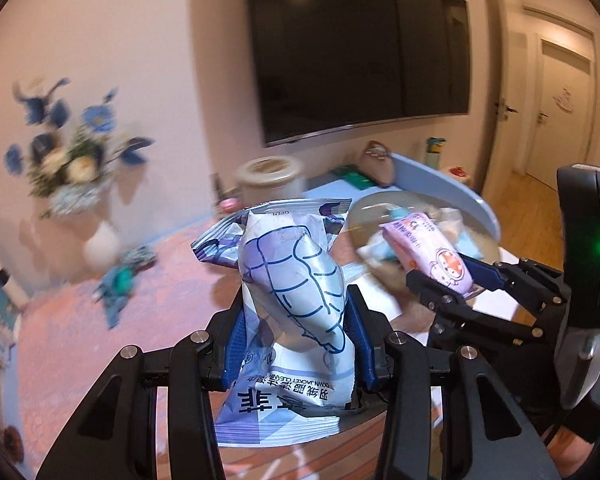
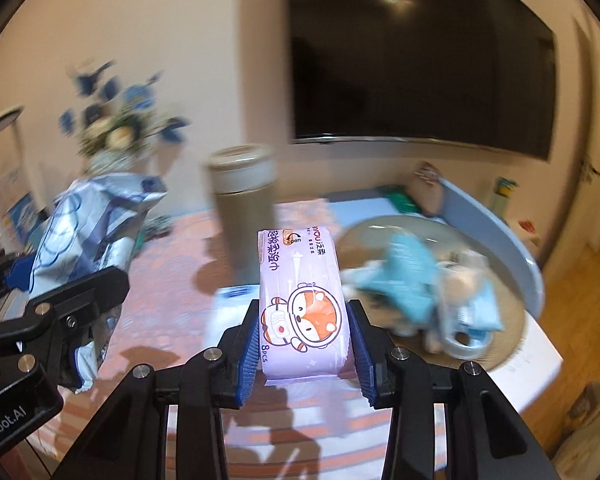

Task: Organize soft objects
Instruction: 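Carry the snack bag and wipes packet to the tray and release both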

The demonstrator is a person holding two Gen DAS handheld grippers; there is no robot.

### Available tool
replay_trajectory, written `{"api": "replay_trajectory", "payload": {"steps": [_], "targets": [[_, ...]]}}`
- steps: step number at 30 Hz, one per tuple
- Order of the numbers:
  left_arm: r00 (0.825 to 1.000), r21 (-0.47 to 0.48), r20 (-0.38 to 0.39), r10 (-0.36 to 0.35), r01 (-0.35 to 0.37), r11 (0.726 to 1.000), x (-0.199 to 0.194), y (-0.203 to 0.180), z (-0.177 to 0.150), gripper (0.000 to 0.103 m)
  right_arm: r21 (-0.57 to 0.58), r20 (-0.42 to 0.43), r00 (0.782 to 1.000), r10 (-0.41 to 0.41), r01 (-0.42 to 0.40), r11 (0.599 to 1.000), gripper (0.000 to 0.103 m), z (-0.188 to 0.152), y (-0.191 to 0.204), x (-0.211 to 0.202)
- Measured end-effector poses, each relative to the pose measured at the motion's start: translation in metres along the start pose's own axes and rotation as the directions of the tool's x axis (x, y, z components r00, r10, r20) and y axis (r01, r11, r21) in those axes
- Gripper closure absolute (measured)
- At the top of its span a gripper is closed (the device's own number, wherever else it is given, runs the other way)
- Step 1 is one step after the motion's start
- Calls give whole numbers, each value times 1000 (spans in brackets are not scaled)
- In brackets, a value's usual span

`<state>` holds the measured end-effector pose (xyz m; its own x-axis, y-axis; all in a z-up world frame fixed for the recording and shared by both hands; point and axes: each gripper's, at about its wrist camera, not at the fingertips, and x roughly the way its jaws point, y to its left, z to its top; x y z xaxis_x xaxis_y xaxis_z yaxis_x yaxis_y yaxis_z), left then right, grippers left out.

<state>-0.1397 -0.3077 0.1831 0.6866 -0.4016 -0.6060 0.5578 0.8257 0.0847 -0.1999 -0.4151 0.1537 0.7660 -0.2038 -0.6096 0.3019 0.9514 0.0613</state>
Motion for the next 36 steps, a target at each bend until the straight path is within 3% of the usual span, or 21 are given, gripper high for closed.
{"api": "replay_trajectory", "payload": {"steps": [10,18,22,30,33,35,36], "targets": [[999,99,4,-49,49,994,38,-63,21,61,132,-21,994,-105,107,985,63,8,-88,6],[992,67,-37,-119,121,990,82,-72,44,61,186,-44,991,-123,129,974,63,18,-124,27],[981,12,-77,-180,182,983,117,-69,60,61,266,-59,992,-112,124,956,63,30,-158,45],[967,15,-121,-225,229,973,171,-94,66,61,396,-147,989,-9,67,916,63,45,-200,107],[966,22,-115,-232,236,972,180,-101,63,54,425,-135,991,18,41,904,63,50,-204,121],[966,19,-119,-230,234,972,184,-101,62,41,437,-138,988,64,3,900,60,55,-207,132],[966,16,-124,-228,232,973,185,-99,61,30,447,-141,986,83,-12,894,53,56,-208,134]]}}
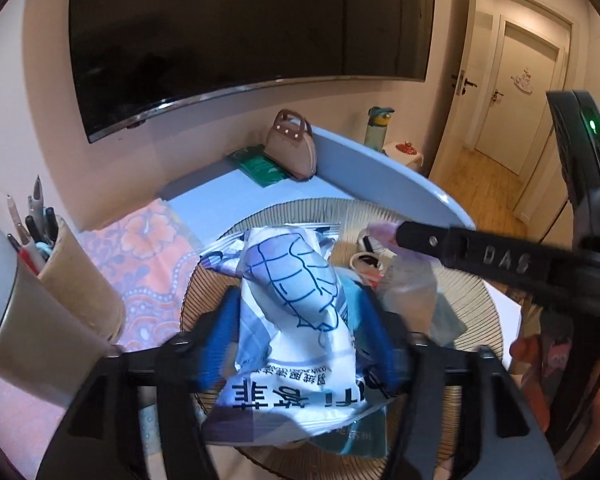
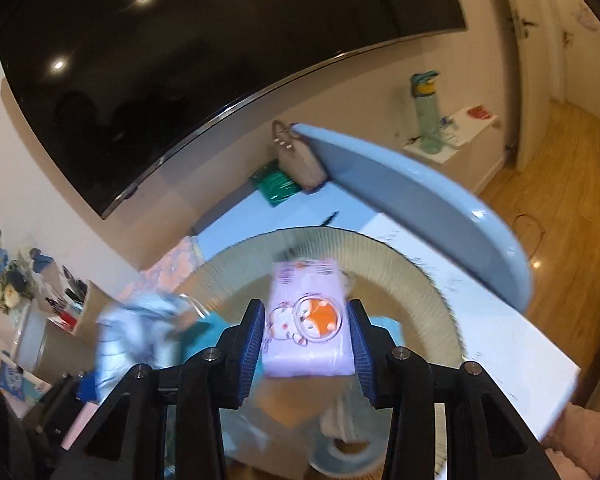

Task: Organize soft objects
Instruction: 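Carry the snack bag and wipes packet to the tray and release both, then return both grippers to the bed toward the blue cloth and green bag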

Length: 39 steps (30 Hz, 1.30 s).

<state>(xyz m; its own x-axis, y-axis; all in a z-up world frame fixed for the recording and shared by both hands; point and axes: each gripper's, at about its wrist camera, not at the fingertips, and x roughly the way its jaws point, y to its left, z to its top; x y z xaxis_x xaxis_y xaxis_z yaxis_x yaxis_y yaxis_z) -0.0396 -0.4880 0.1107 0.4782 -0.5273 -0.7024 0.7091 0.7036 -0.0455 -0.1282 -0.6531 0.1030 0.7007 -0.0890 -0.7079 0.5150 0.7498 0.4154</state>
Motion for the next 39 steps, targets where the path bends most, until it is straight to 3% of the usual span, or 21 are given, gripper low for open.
{"api": "replay_trajectory", "payload": {"steps": [3,8,12,17,24,29,31,34,39], "targets": [[1000,-2,2,-31,31,1000,-6,3,-4,27,6,-6,999,36,-36,999,52,-3,3,-3],[999,29,36,-21,20,999,-29,1,-10,24,-42,30,997,68,-67,997,52,-17,19,-27],[997,42,76,-11,8,999,-52,0,-10,21,-121,93,994,54,-42,992,52,-22,43,-52],[992,22,119,33,-36,999,-90,5,-18,21,-173,146,987,62,-36,984,52,-34,62,-90],[977,-41,168,135,-130,991,-155,22,-51,21,-251,165,985,47,-4,968,52,-82,88,-125],[958,-78,158,241,-231,970,-199,62,-76,21,-335,130,985,115,-66,940,52,-117,133,-129],[939,-103,160,305,-291,951,-217,84,-86,21,-377,105,981,162,-112,919,52,-129,158,-128],[904,-156,148,402,-380,912,-246,122,-103,21,-455,64,971,229,-176,873,52,-149,204,-127],[873,-256,82,481,-448,857,-278,200,-141,21,-586,-6,965,261,-215,782,48,-192,278,-115]]}}
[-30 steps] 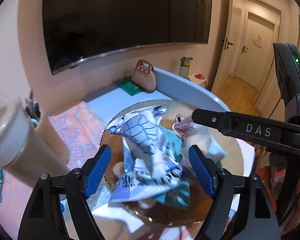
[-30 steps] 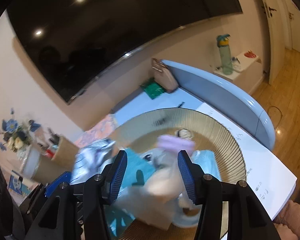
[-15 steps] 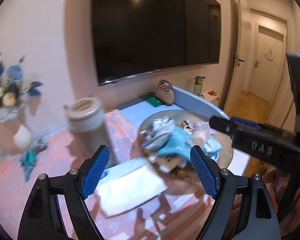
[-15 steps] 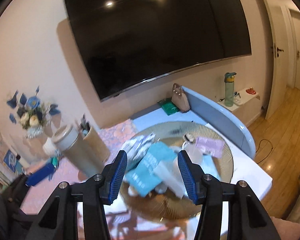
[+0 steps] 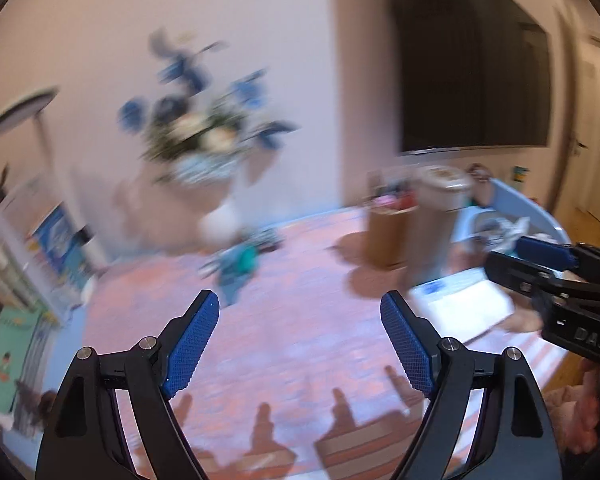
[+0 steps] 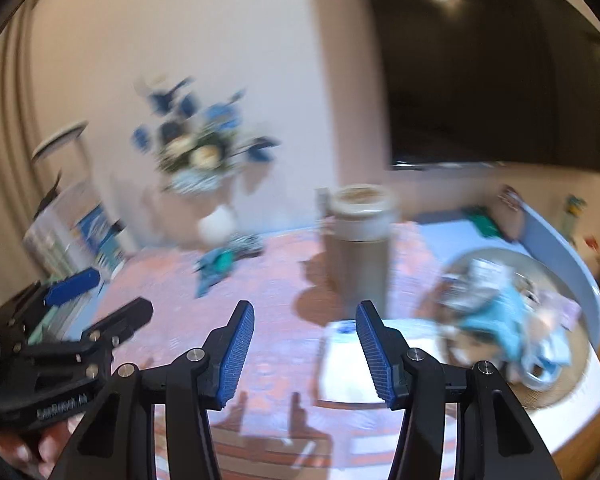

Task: Organize soft objects
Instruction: 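Return both grippers to the bed toward the blue cloth and green bag, then grasp the blue cloth with the left gripper while the right grasps the green zip bag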

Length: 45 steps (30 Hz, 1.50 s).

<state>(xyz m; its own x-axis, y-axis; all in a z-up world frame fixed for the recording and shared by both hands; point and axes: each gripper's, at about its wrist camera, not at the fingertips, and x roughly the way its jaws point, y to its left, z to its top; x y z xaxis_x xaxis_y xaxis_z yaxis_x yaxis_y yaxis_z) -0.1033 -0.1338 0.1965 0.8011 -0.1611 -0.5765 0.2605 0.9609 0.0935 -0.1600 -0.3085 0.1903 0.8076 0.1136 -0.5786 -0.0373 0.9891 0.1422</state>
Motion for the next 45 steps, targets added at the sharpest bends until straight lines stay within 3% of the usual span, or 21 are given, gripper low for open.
{"api": "replay_trajectory", "payload": {"steps": [4,9,15,20,23,27,33,34,36,38,39,45], "targets": [[996,-54,-78,42,-46,997,21,77,-16,21,-74,-70,997,27,-32,997,45,-5,45,38],[985,-68,-115,127,-136,988,47,132,-30,21,-140,-172,984,36,-60,988,45,-10,87,94],[991,-128,-131,38,-55,990,93,154,-26,22,-103,-252,964,81,-110,989,45,6,108,155],[992,-127,-124,-5,-11,992,143,148,-13,22,-23,-271,962,40,-48,999,45,31,95,212],[990,-156,-121,-68,49,987,181,147,-4,22,19,-278,960,40,-36,999,45,42,87,247],[975,-169,-168,-143,115,979,238,142,3,35,76,-270,961,65,-46,996,46,50,74,285],[946,-214,-213,-246,200,956,298,137,7,36,96,-270,955,125,-102,990,46,57,69,326],[933,-226,-227,-280,230,947,305,136,6,50,91,-270,954,127,-106,990,46,58,70,330],[910,-265,-241,-338,274,924,313,139,2,64,87,-272,952,138,-119,989,46,58,72,337],[907,-289,-237,-347,275,917,316,144,-1,77,83,-274,949,154,-136,987,46,58,74,344],[907,-291,-238,-347,274,917,315,147,-2,91,80,-275,949,154,-137,987,46,58,75,347],[918,-351,-258,-301,201,915,296,166,-9,92,102,-283,943,177,-154,983,46,61,85,372]]}}
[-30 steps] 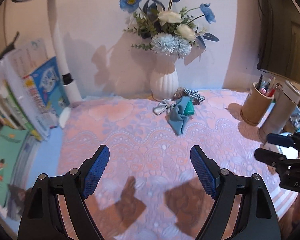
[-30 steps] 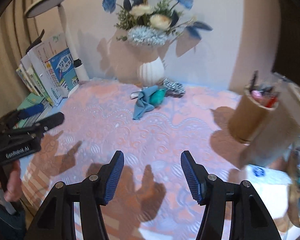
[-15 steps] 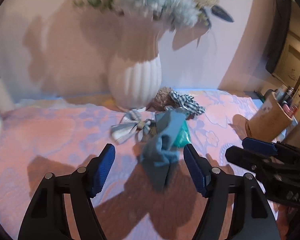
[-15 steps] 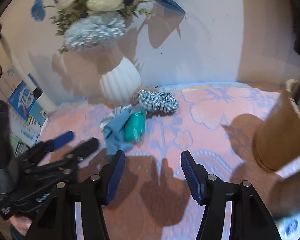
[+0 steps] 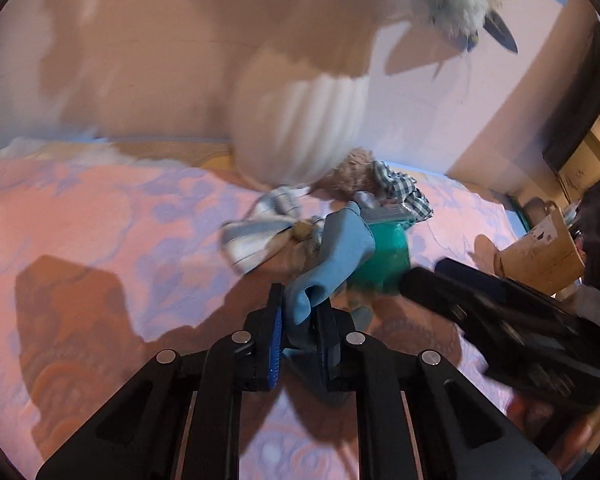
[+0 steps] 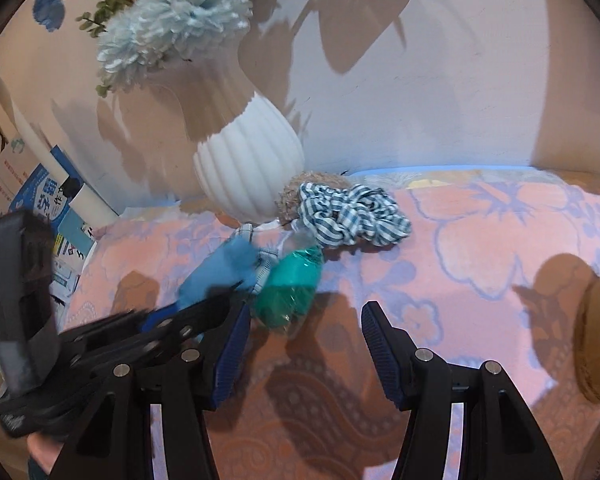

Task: Organize soft objects
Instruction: 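Grasp the blue cloth with the left gripper while the right grasps the green zip bag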

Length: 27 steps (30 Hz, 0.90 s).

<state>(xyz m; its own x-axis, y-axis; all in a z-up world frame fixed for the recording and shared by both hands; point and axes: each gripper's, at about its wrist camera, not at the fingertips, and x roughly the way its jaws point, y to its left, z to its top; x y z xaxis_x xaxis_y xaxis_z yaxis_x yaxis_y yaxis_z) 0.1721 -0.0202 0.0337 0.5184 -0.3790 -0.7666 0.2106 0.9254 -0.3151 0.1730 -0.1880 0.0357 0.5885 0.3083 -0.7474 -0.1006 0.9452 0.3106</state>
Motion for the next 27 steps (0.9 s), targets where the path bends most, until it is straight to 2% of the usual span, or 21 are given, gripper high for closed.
{"api": "replay_trajectory", "payload": {"steps": [5,6,7,8,11,14,18,21,23,25,27], "targets": [[997,-1,31,64,-64,998,-37,1,-22,92,-1,6,1000,-6,6,1000,46,13,7,23],[996,0,46,72,-72,997,-45,-1,-28,92,1,2,1000,-8,8,1000,48,14,8,28],[996,-1,48,72,-72,997,-49,-2,-31,92,4,-15,1000,3,-3,1000,65,13,9,34],[996,2,50,74,-74,997,-54,-3,-37,92,8,-36,999,19,-19,1000,70,11,9,37],[993,18,66,99,-100,995,-73,-11,-55,92,2,-2,1000,7,-7,1000,71,2,10,20],[989,31,86,120,-123,992,-91,-22,-71,92,13,7,999,50,-50,999,71,-14,10,-9],[988,30,87,128,-131,991,-117,-37,-103,92,7,-10,998,64,-64,998,71,-50,17,-57],[995,24,44,92,-93,995,-129,-41,-126,92,6,-89,991,97,-97,995,71,-87,18,-85],[998,26,-12,57,-57,998,-129,-44,-140,92,-14,-171,979,110,-114,993,71,-118,19,-98],[996,49,-38,82,-80,996,-123,-49,-155,92,-40,-222,971,89,-100,994,71,-142,19,-104],[993,68,-36,108,-106,992,-119,-55,-164,91,-104,-220,975,9,-33,994,71,-159,22,-108]]}}
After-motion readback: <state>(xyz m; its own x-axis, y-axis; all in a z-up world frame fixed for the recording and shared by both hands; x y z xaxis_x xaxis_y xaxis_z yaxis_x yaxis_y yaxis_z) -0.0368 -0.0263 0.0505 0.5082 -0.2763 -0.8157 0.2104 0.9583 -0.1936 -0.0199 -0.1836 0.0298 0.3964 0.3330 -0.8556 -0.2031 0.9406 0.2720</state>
